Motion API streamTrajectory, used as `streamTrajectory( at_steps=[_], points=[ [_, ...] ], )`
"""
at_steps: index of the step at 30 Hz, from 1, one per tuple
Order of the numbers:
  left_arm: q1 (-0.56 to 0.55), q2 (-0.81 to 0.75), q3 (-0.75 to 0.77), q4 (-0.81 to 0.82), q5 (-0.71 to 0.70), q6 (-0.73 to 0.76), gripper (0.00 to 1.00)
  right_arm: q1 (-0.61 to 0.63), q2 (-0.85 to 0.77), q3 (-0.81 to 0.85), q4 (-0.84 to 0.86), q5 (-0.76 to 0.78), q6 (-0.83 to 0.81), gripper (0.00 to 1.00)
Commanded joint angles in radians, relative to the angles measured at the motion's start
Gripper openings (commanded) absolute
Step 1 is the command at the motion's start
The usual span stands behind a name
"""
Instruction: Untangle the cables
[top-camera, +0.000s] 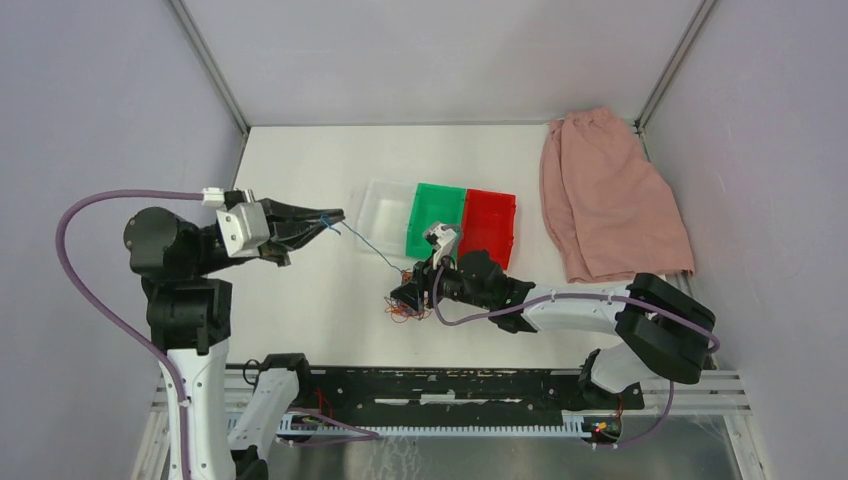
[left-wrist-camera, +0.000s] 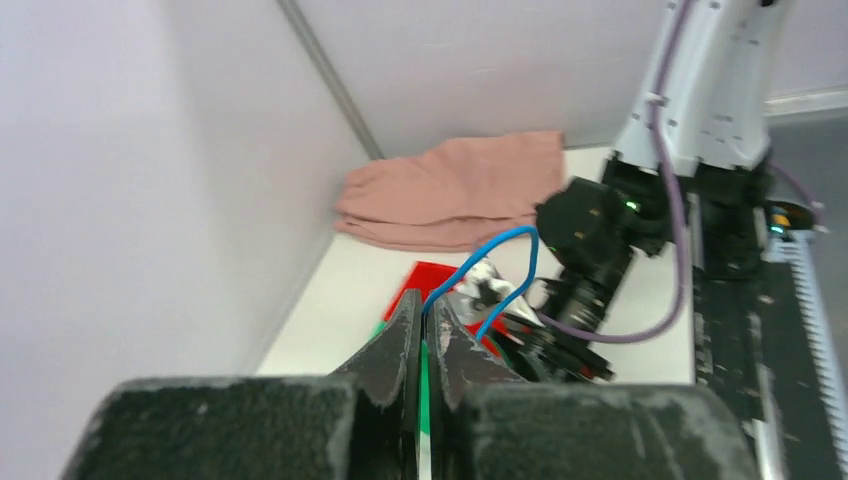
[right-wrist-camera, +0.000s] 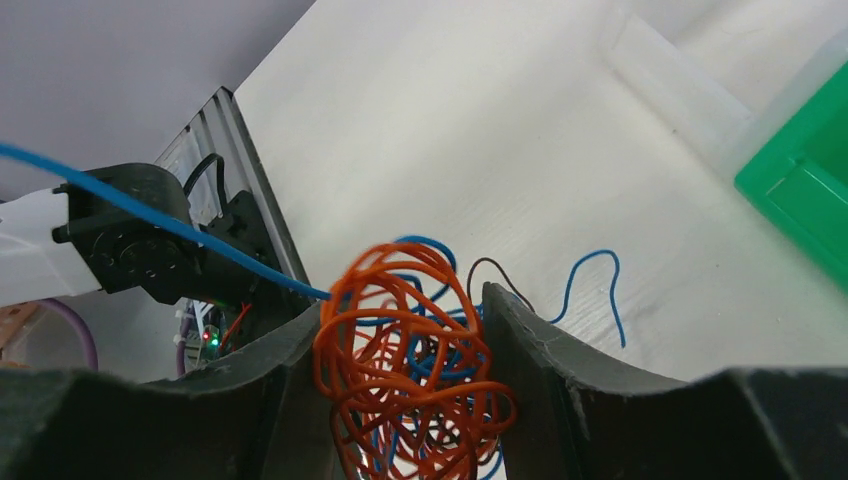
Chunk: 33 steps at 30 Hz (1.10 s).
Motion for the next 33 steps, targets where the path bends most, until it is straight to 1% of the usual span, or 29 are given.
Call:
streamTrajectory(
  at_steps=[1,3,6,8,10,12,14,17,18,19,21,22,24,27,29,33],
  points=[
    [0.0,0.0,0.007,0.476,-0.215,-0.317,0.03,-0.003,0.012,-0.017,0.086,0.054,0.036,0.56],
    [-0.001,0.021,0.042,0.506,-0.285,-0.329,0.03,-0.002,0.021,-0.03,0.087,0.068,0.042,0.56],
    [-0.001,0.045,0.079,0.58,-0.433,-0.327,0.03,-0.002,0.041,-0.053,0.091,0.1,0.058,0.56],
    [-0.001,0.06,0.105,0.644,-0.538,-0.342,0.03,-0.002,0.056,-0.065,0.096,0.132,0.074,0.59],
    [0.0,0.082,0.145,0.683,-0.62,-0.353,0.03,-0.002,0.068,-0.08,0.09,0.199,0.115,0.62],
    [0.0,0.116,0.194,0.7,-0.66,-0.385,0.03,-0.003,0.084,-0.095,0.111,0.229,0.136,0.64],
    [-0.001,0.141,0.233,0.707,-0.647,-0.404,0.03,-0.002,0.087,-0.105,0.128,0.238,0.149,0.64],
    [-0.001,0.156,0.245,0.78,-0.669,-0.415,0.03,-0.002,0.067,-0.114,0.102,0.26,0.152,0.63],
    [0.0,0.16,0.251,0.811,-0.709,-0.4,0.03,-0.001,0.06,-0.115,0.083,0.273,0.151,0.63],
    [0.0,0.17,0.267,0.834,-0.782,-0.386,0.03,-0.002,0.056,-0.116,0.067,0.288,0.148,0.62],
    [-0.001,0.205,0.336,0.831,-0.856,-0.373,0.03,-0.003,0.055,-0.123,0.056,0.309,0.15,0.61],
    [-0.001,0.22,0.371,0.82,-0.864,-0.368,0.03,-0.002,0.056,-0.129,0.056,0.32,0.155,0.6],
    [-0.001,0.244,0.411,0.817,-0.828,-0.379,0.03,-0.002,0.048,-0.14,0.065,0.329,0.164,0.59],
    [-0.001,0.252,0.415,0.806,-0.69,-0.438,0.03,0.002,-0.019,-0.13,0.077,0.289,0.116,0.61],
    [-0.001,0.235,0.379,0.832,-0.651,-0.472,0.05,0.011,-0.085,-0.07,0.002,0.277,0.051,0.63],
    [-0.001,0.201,0.318,0.821,-0.601,-0.497,0.06,0.014,-0.184,0.081,-0.195,0.244,-0.064,0.69]
  ],
)
